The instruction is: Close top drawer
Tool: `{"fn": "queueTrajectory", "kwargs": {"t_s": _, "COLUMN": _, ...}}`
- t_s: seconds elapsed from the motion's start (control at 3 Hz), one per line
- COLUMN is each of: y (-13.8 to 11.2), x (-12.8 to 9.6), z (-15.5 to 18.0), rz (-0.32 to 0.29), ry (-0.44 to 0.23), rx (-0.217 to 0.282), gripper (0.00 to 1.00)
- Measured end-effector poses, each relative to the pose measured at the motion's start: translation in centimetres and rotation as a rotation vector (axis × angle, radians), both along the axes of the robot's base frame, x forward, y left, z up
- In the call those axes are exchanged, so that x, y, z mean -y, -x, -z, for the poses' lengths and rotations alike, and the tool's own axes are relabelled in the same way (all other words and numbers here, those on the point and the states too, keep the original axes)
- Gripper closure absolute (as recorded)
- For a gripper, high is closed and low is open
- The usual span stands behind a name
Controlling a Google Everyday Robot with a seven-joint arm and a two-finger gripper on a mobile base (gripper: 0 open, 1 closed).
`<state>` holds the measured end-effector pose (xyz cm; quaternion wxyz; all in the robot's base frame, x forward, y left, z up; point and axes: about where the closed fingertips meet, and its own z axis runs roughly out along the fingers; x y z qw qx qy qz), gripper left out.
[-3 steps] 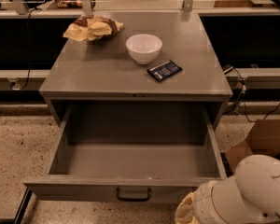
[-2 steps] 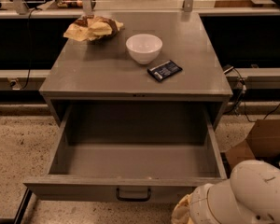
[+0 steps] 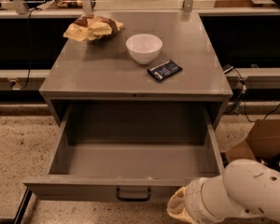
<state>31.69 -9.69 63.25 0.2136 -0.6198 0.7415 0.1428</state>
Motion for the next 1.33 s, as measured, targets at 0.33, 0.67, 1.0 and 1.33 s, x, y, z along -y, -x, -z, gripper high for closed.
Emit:
{"fn": "queueTrajectory", "kwargs": {"t_s": 0.33, "y": -1.7, "x": 0.4, "z": 0.9, "rz": 0.02, "ry": 0.001, "rx": 0.011, "gripper": 1.0}}
{"fn": "queueTrajectory", "kwargs": {"t_s": 0.67, "y": -3.5, "x": 0.8, "z": 1.3, "rz": 0.029, "ry": 0.012, "rx": 0.025, "gripper": 1.0}}
{"fn": "queueTrajectory", "kwargs": {"t_s": 1.0, "y": -5.9, "x": 1.0, "z": 1.2, "rz": 0.031, "ry": 0.022, "rx": 0.054, "gripper": 1.0}}
{"fn": "queueTrajectory", "kwargs": {"t_s": 1.33, "y": -9.2, "x": 1.3, "z": 0.9, "rz": 0.038, "ry": 0.016, "rx": 0.098, "gripper": 1.0}}
